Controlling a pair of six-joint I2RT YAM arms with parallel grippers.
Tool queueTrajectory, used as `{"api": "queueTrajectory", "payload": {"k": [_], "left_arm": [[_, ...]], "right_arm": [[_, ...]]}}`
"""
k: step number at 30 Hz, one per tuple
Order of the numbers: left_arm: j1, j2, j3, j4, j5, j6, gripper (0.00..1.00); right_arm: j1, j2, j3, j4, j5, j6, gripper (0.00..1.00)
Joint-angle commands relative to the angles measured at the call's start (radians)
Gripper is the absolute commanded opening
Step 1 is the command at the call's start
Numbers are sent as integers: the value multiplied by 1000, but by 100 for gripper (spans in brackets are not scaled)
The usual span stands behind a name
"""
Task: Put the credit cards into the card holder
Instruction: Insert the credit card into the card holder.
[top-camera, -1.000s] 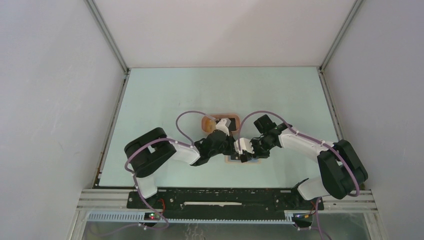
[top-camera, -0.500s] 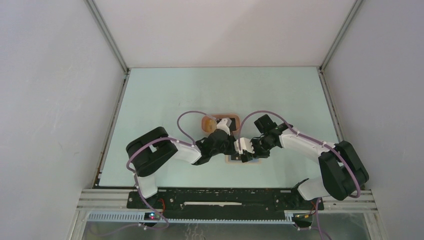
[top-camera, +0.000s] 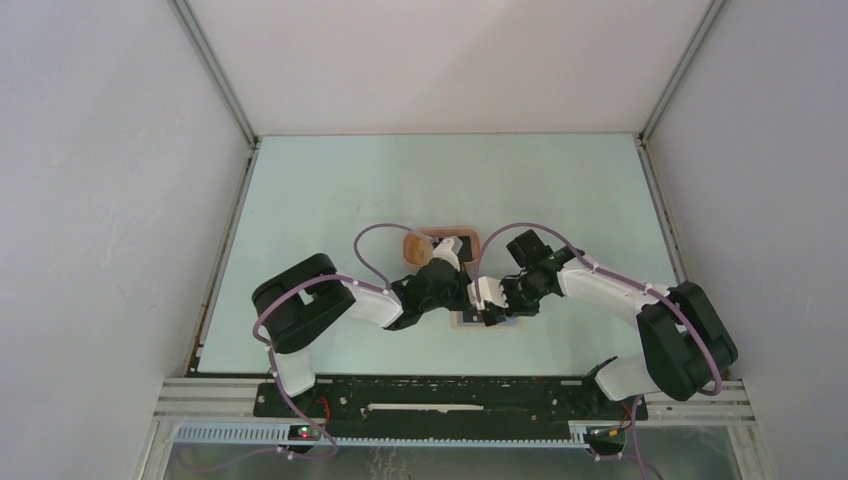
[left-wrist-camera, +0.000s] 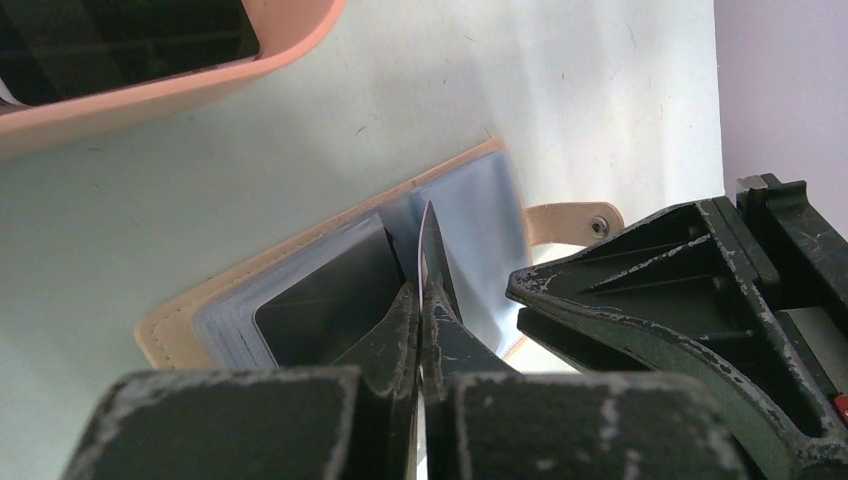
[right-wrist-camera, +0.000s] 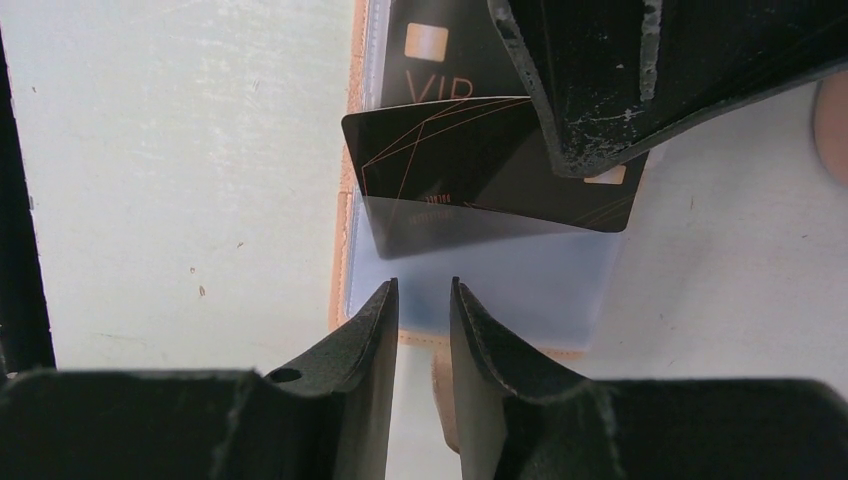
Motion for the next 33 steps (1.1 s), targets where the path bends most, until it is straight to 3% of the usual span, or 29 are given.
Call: {"api": "queueTrajectory", "payload": {"k": [1,33], "left_arm": [[-7,-8,3,-107,59,2,0],[46,31,21,-147,205,-9,0]], "right_arm": [[10,0,11,0,10,-1,34],[48,2,2,7,37,-7,34]]}}
